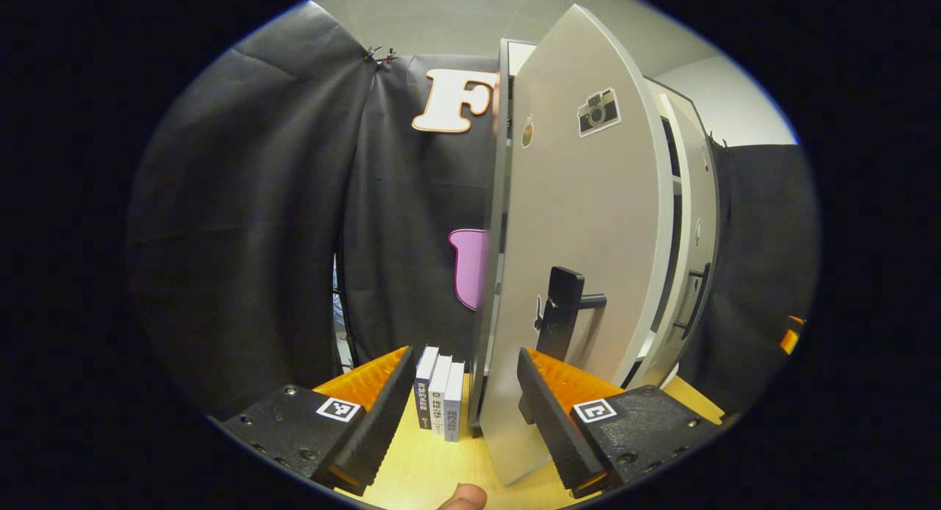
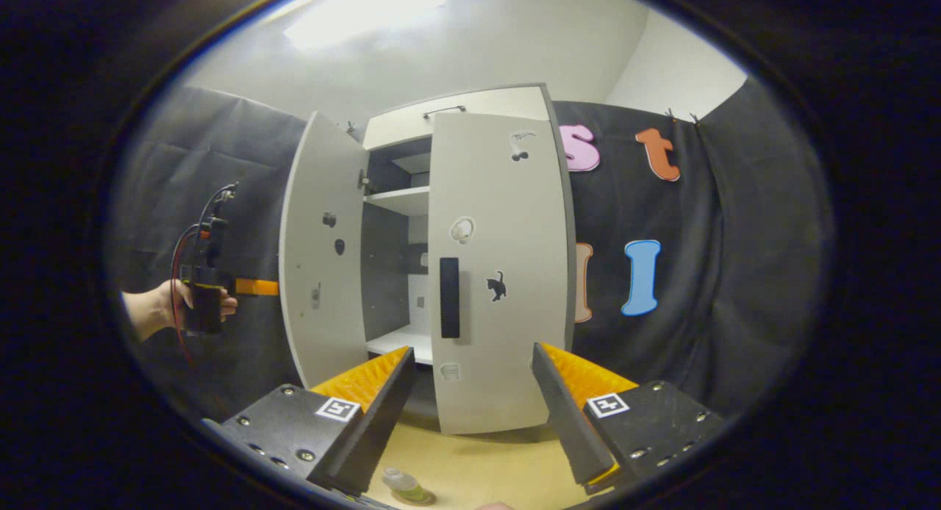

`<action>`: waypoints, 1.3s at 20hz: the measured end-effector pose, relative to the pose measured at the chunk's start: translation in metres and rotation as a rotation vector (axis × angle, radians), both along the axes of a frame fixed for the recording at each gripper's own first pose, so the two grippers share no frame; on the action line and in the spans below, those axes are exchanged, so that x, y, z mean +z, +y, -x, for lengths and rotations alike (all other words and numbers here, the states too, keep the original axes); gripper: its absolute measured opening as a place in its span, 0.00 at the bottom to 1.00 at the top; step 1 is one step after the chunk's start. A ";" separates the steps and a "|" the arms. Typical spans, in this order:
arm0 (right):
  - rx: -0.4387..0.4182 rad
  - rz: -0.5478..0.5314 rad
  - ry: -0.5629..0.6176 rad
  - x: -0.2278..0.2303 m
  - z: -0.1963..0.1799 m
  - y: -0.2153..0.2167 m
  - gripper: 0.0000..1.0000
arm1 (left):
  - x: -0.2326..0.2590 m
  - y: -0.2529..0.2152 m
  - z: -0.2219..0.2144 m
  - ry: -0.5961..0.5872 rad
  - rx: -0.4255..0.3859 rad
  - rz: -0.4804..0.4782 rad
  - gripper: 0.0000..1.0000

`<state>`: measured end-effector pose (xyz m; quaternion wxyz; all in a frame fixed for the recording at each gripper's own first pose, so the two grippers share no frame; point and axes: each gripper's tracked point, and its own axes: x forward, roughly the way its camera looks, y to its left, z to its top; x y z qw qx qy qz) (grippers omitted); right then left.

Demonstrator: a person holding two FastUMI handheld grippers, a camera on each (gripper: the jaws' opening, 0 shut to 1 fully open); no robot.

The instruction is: Grasp the bottle in the cabinet with the left hand and place it on the coaster, then close the right door with the right hand and the left door with the left hand.

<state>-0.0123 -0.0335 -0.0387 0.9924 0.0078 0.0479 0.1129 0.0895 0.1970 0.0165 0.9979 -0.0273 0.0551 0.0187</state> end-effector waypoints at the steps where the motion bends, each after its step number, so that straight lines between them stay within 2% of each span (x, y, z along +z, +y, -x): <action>1: -0.004 -0.008 0.008 0.000 0.003 -0.001 0.96 | 0.000 -0.008 -0.002 -0.003 -0.010 -0.014 0.86; 2: 0.001 -0.024 0.011 0.002 0.006 0.002 0.94 | 0.000 -0.017 -0.004 -0.002 -0.028 -0.018 0.89; 4: 0.006 -0.047 -0.001 0.006 0.008 0.004 0.96 | -0.001 -0.034 -0.012 0.004 -0.052 0.011 0.90; 5: -0.005 -0.045 -0.011 0.009 0.004 0.002 0.96 | -0.001 -0.041 -0.014 0.006 -0.062 0.013 0.93; 6: -0.014 -0.039 -0.021 0.009 0.002 0.002 0.94 | 0.002 -0.046 -0.017 -0.002 -0.065 0.008 0.90; 8: -0.030 -0.026 -0.018 0.008 -0.003 0.001 0.96 | 0.007 -0.052 -0.022 -0.024 -0.057 -0.013 0.86; 9: -0.044 -0.021 -0.011 0.007 -0.007 0.001 0.96 | 0.007 -0.054 -0.024 -0.030 -0.058 -0.028 0.86; 10: -0.056 -0.017 -0.006 0.006 -0.009 -0.001 0.96 | 0.007 -0.058 -0.026 -0.032 -0.065 -0.038 0.90; 11: -0.064 -0.015 -0.006 0.007 -0.011 0.000 0.96 | 0.007 -0.062 -0.028 -0.032 -0.074 -0.042 0.87; 12: -0.074 -0.013 -0.005 0.008 -0.013 -0.001 0.96 | 0.007 -0.065 -0.029 -0.034 -0.083 -0.035 0.90; 13: -0.085 -0.010 -0.004 0.007 -0.014 -0.002 0.94 | 0.007 -0.070 -0.030 -0.036 -0.094 -0.027 0.87; 17: -0.121 -0.004 0.014 0.001 -0.021 0.000 0.96 | 0.006 -0.092 -0.032 -0.061 -0.139 -0.009 0.90; 20: -0.126 0.015 0.028 -0.005 -0.021 0.006 0.94 | 0.002 -0.103 -0.035 -0.069 -0.176 -0.009 0.92; 21: -0.127 0.031 0.029 -0.006 -0.021 0.007 0.96 | 0.000 -0.107 -0.037 -0.069 -0.187 -0.009 0.92; 26: -0.136 0.068 0.039 -0.011 -0.016 0.013 0.96 | -0.014 -0.114 -0.031 -0.056 -0.205 0.038 0.92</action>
